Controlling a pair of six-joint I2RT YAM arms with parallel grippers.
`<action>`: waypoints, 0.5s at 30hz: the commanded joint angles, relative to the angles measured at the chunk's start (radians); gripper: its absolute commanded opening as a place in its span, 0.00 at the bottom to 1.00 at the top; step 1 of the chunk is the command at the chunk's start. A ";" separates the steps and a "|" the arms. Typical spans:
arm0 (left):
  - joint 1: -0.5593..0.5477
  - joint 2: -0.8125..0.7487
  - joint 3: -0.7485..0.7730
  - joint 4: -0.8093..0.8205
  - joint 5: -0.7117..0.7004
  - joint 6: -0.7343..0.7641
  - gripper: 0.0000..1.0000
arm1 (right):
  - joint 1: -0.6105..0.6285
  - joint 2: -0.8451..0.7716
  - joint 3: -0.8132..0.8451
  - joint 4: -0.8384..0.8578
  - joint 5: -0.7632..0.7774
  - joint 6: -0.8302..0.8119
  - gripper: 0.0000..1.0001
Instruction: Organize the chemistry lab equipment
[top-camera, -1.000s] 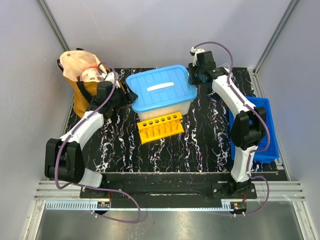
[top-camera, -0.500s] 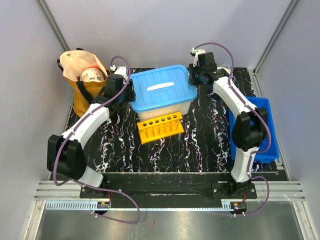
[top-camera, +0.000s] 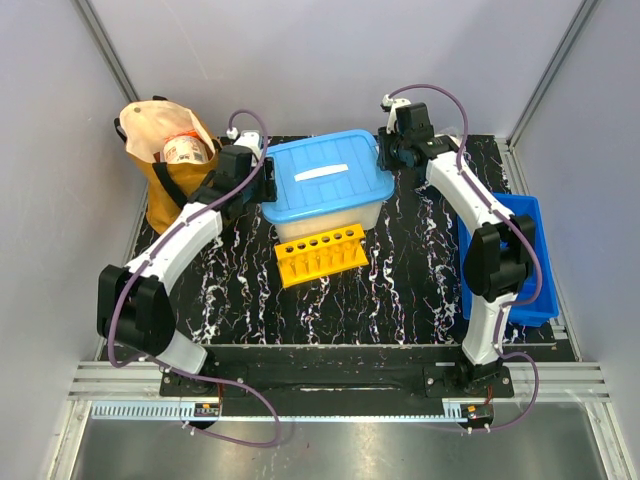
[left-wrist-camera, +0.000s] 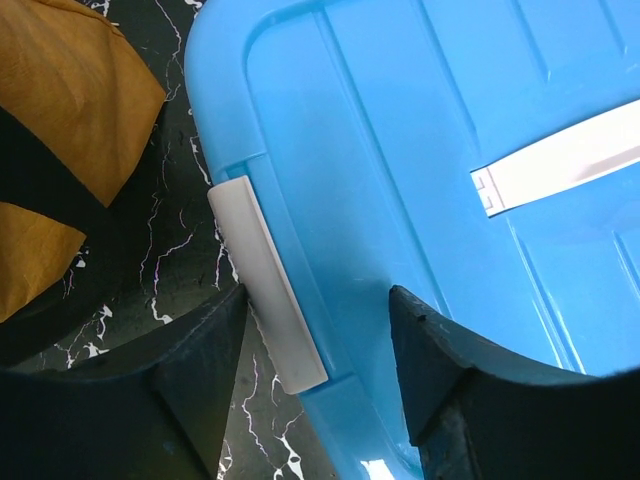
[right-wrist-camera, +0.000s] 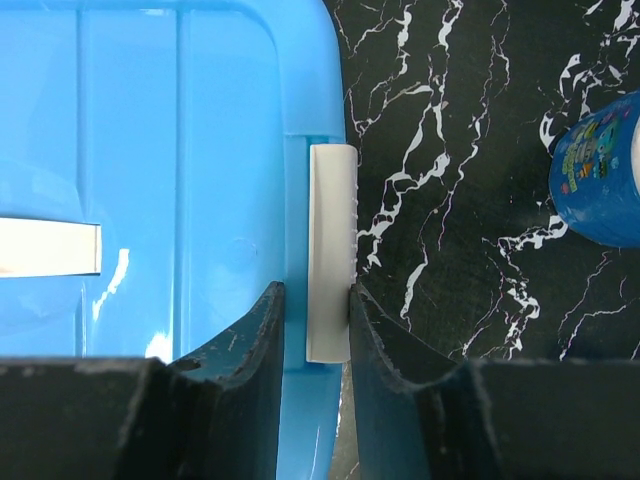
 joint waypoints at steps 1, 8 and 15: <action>-0.025 0.029 0.043 -0.053 0.064 0.011 0.64 | 0.034 0.033 0.037 -0.164 -0.133 0.033 0.14; -0.023 0.037 0.138 -0.124 0.059 0.008 0.71 | 0.032 0.034 0.164 -0.224 -0.089 0.049 0.43; -0.023 -0.003 0.237 -0.202 0.081 -0.001 0.80 | 0.032 0.005 0.273 -0.278 -0.072 0.067 0.71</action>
